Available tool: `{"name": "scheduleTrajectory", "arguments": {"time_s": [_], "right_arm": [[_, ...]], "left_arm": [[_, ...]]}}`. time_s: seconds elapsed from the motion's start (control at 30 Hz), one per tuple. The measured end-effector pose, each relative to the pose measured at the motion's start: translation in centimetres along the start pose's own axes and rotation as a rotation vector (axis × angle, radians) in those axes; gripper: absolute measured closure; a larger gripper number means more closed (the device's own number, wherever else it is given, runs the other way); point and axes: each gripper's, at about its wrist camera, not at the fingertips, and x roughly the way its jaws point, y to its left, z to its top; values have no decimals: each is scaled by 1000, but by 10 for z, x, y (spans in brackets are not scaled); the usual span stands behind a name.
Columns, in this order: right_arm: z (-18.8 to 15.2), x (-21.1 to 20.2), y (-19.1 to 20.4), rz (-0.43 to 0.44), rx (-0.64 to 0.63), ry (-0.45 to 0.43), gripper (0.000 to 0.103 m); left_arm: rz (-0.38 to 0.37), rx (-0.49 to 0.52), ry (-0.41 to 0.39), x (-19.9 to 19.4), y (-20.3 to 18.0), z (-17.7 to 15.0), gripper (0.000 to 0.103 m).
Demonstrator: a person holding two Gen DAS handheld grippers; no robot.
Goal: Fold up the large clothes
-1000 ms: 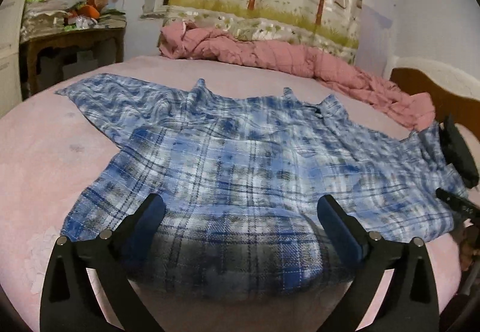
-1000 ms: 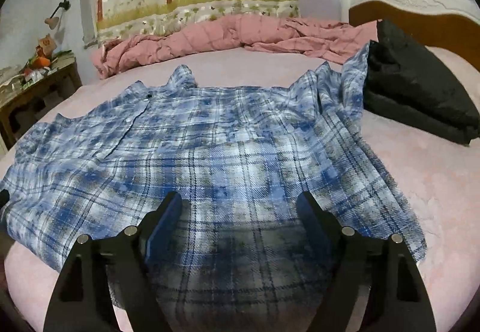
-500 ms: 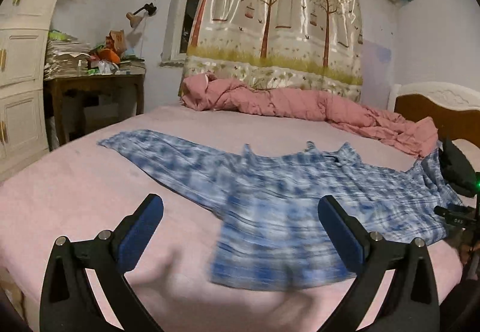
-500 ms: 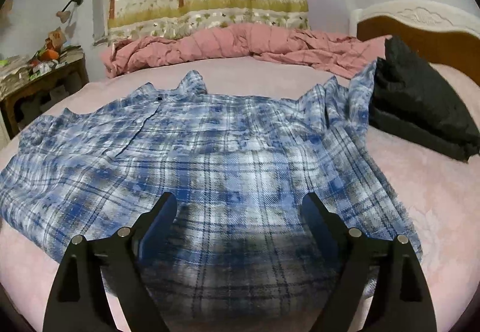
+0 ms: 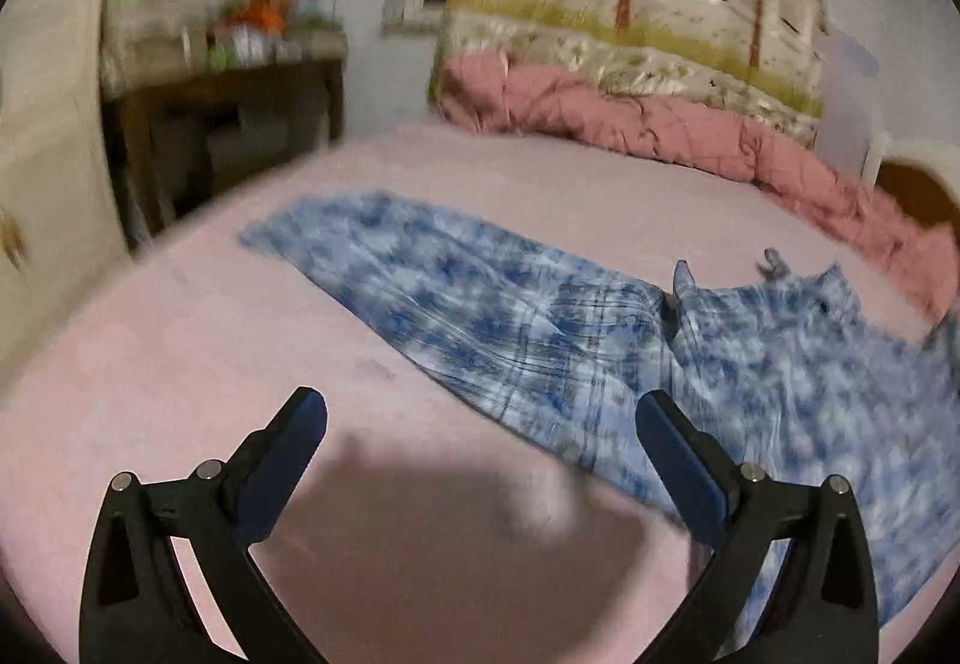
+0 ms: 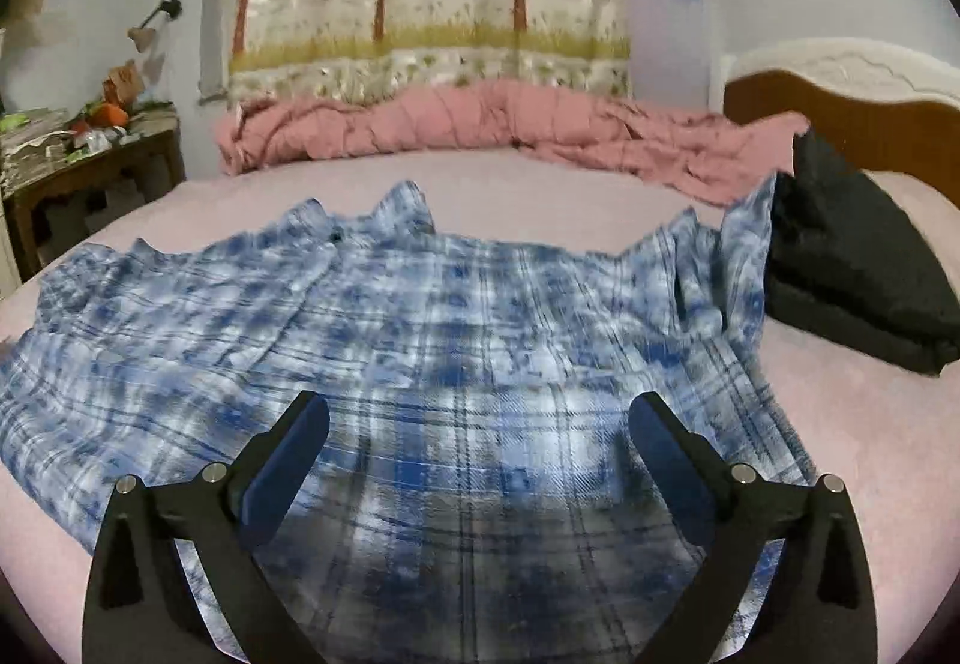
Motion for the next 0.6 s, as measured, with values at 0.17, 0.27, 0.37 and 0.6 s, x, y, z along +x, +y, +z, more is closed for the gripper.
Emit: {"name": "scheduleTrajectory", "arguments": {"time_s": [0.17,0.27,0.37,0.6], "right_arm": [[-2,7,-1,-8,0,22,2],[-2,7,0,-10,-7,22,2],[-3,8,1,-6,-13,22,2],[-4,8,5,-4,-48,23,2]], "left_arm": [[18,-126,18,60,24,29,2],[51,-200,33,89,46,47,2],[59,-296,71,114,76,49,9],[-55,-396,101,127,96,43,95]]}}
